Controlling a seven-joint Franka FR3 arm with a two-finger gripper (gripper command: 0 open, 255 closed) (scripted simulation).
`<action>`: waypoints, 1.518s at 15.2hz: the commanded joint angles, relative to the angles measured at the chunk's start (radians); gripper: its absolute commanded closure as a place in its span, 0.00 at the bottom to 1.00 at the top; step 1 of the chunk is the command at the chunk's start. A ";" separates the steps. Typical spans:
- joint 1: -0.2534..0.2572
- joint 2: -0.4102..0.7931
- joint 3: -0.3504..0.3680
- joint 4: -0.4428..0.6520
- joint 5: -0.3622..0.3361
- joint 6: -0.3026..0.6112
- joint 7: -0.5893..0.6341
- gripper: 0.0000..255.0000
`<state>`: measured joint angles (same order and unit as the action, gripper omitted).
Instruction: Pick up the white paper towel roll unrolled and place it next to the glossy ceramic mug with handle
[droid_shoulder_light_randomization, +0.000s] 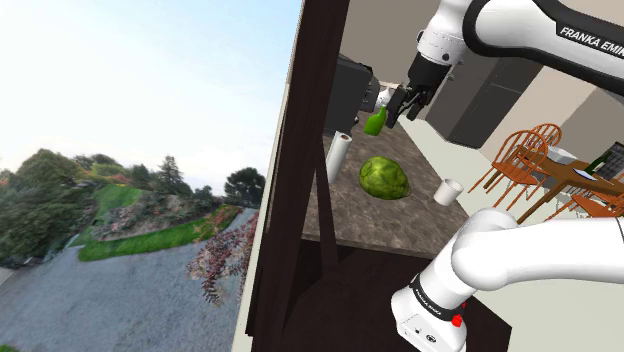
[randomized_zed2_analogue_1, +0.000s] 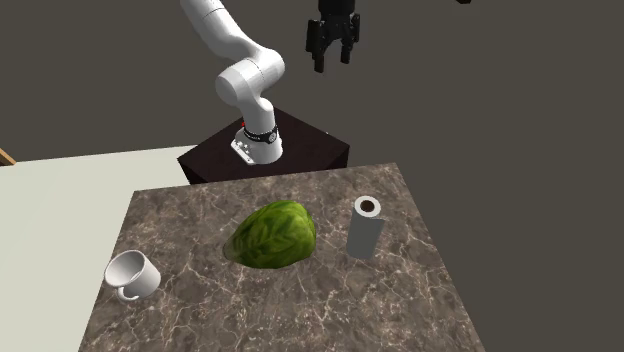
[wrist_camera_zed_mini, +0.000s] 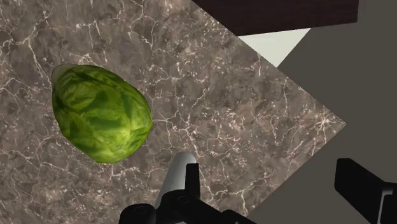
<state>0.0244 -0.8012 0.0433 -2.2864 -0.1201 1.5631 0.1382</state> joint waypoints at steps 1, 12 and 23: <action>0.000 0.000 0.000 0.000 0.000 0.000 0.000 0.00; -0.021 0.248 -0.172 -0.050 -0.054 0.329 -0.174 0.00; -0.017 0.624 -0.319 0.075 0.015 0.598 -0.385 0.00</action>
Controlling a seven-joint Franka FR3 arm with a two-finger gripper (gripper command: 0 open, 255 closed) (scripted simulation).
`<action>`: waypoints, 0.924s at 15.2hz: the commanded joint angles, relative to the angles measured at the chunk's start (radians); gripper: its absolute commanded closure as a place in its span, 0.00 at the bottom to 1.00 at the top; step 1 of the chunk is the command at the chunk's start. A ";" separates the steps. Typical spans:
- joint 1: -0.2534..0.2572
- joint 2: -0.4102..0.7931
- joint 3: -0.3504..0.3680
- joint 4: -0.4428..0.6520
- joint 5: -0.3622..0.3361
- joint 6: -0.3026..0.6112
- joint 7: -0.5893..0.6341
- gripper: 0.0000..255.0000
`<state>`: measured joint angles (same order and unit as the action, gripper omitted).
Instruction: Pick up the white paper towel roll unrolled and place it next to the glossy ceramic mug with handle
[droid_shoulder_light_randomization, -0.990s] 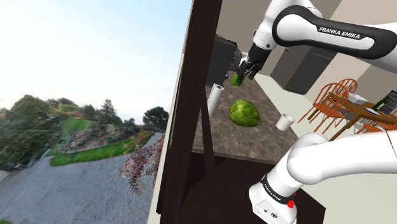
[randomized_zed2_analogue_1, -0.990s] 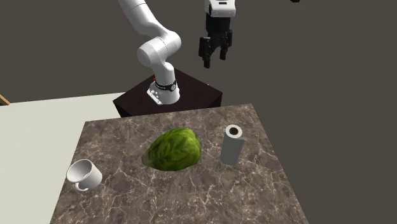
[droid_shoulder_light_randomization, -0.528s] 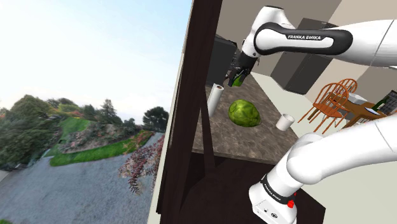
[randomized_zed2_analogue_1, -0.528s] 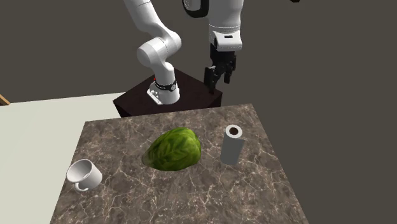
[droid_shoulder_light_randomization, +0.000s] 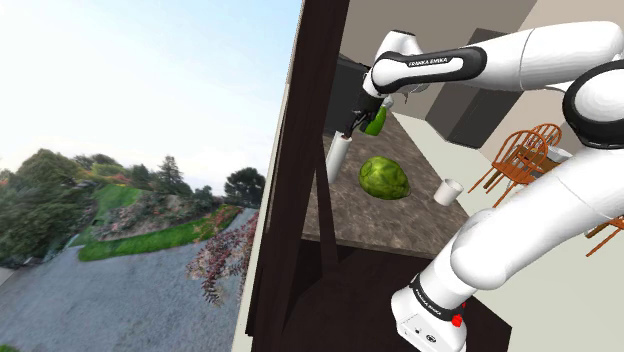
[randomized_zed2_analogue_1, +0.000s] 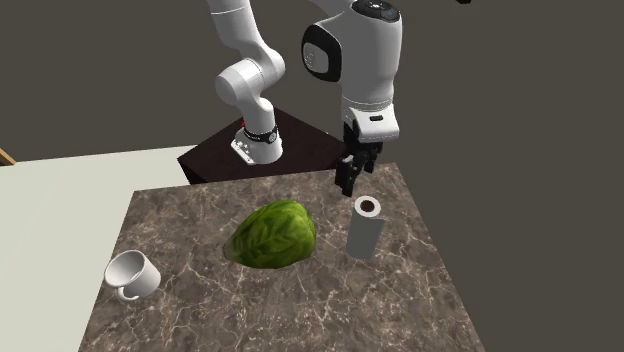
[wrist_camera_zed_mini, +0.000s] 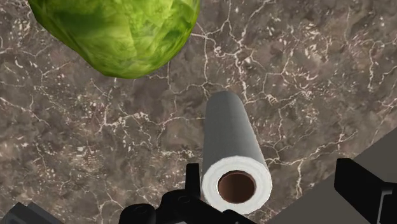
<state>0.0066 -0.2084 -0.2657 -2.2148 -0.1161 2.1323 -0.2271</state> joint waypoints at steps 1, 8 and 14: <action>0.000 0.069 -0.020 0.023 0.027 0.047 -0.043 0.00; -0.002 0.126 -0.028 -0.007 0.044 0.132 -0.060 0.00; -0.003 0.139 -0.029 -0.015 0.047 0.153 -0.063 0.00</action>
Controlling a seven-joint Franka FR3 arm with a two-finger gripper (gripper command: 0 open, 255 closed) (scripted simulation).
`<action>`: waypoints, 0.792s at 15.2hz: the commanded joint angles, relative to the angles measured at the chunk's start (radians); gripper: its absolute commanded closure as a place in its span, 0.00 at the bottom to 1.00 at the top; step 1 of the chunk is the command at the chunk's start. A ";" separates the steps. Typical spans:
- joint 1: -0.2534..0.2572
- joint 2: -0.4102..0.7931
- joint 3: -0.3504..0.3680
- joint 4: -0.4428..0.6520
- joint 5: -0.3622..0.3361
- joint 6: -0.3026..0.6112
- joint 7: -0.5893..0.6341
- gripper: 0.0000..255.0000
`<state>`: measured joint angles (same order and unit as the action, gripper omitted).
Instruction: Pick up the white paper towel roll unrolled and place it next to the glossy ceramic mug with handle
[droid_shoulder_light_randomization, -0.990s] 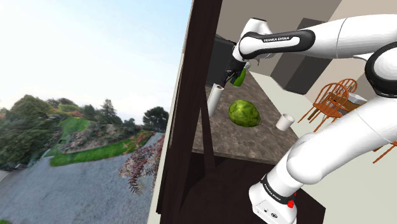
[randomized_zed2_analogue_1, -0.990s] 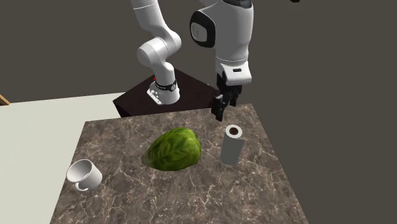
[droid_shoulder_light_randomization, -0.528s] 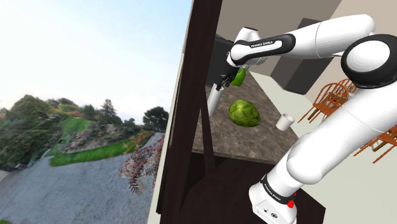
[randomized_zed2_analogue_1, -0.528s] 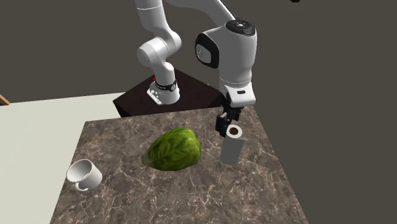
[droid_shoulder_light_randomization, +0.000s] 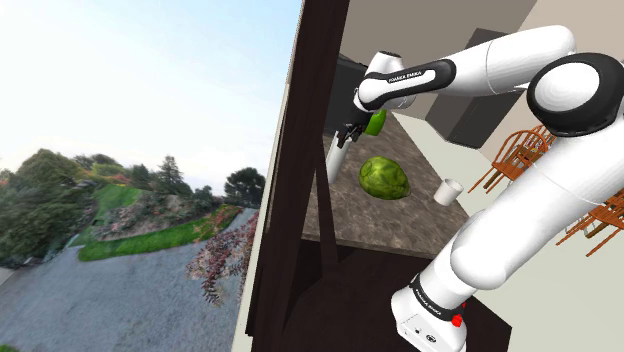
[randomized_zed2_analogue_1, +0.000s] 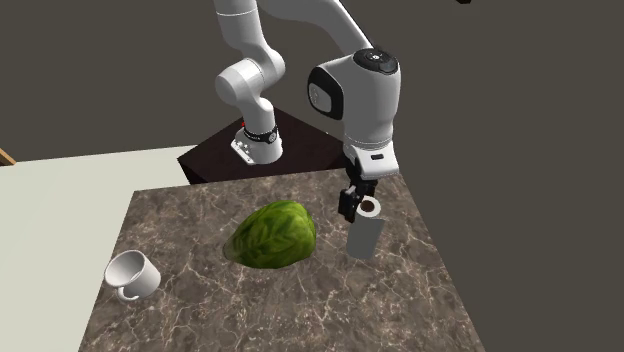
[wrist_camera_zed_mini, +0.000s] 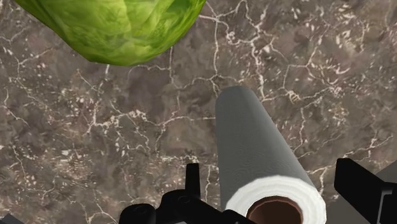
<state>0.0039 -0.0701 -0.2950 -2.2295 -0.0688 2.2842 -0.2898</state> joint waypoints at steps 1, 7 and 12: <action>0.000 0.000 0.000 0.000 0.000 0.001 0.000 0.00; 0.000 0.000 0.000 0.000 0.000 0.001 0.000 1.00; 0.000 -0.001 0.000 -0.001 0.000 0.000 0.000 1.00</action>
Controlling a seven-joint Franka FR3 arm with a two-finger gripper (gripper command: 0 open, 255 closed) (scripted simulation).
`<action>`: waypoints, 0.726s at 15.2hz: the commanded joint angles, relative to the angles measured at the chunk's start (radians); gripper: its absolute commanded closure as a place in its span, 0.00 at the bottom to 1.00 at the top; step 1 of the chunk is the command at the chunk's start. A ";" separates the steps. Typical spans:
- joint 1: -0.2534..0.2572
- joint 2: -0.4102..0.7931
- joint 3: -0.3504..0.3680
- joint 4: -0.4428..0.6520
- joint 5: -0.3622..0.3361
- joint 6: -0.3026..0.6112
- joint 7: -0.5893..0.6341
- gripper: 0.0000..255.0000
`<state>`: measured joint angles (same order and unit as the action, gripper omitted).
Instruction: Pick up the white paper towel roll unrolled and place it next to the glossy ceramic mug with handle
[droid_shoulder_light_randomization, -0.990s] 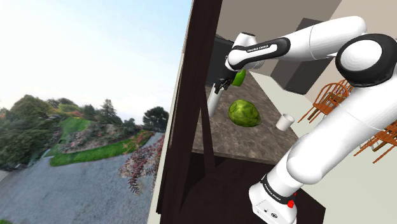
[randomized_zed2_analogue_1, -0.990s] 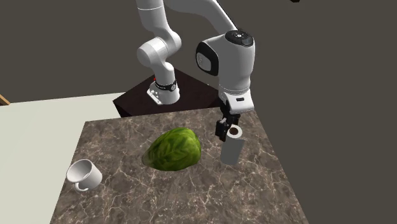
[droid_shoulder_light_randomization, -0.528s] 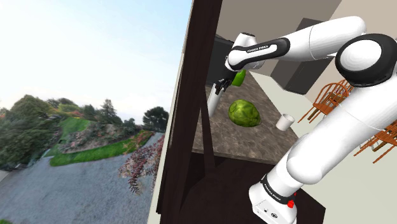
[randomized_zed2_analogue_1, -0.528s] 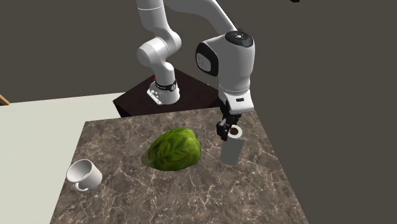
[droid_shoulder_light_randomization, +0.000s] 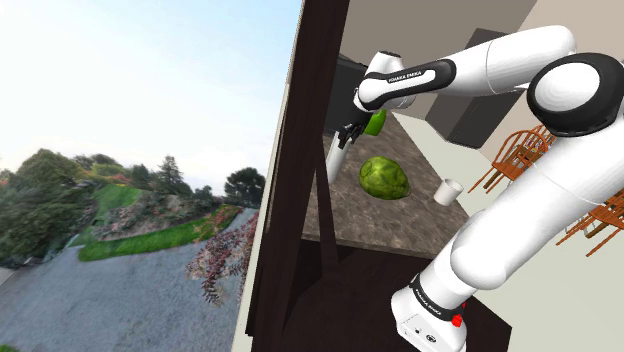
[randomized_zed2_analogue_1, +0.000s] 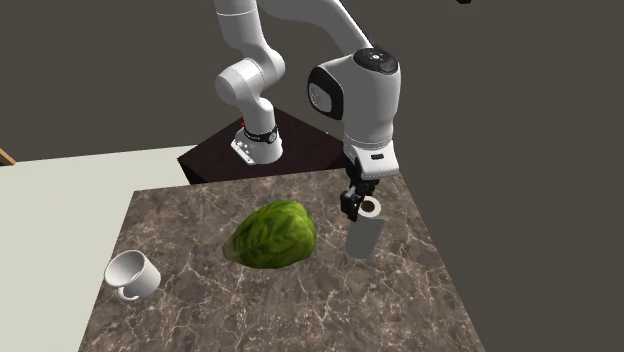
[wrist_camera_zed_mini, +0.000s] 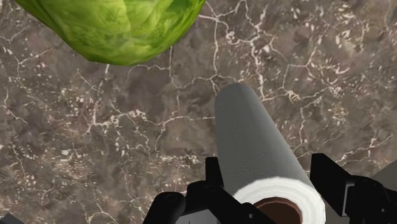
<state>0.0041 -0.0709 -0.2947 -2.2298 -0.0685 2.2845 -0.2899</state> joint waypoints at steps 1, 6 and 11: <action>0.000 0.001 0.000 0.000 0.000 0.001 0.000 1.00; 0.000 -0.028 0.003 0.039 -0.007 -0.067 0.004 1.00; 0.001 -0.052 0.006 0.084 -0.012 -0.135 0.006 1.00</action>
<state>0.0054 -0.1135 -0.2895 -2.1524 -0.0784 2.1656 -0.2844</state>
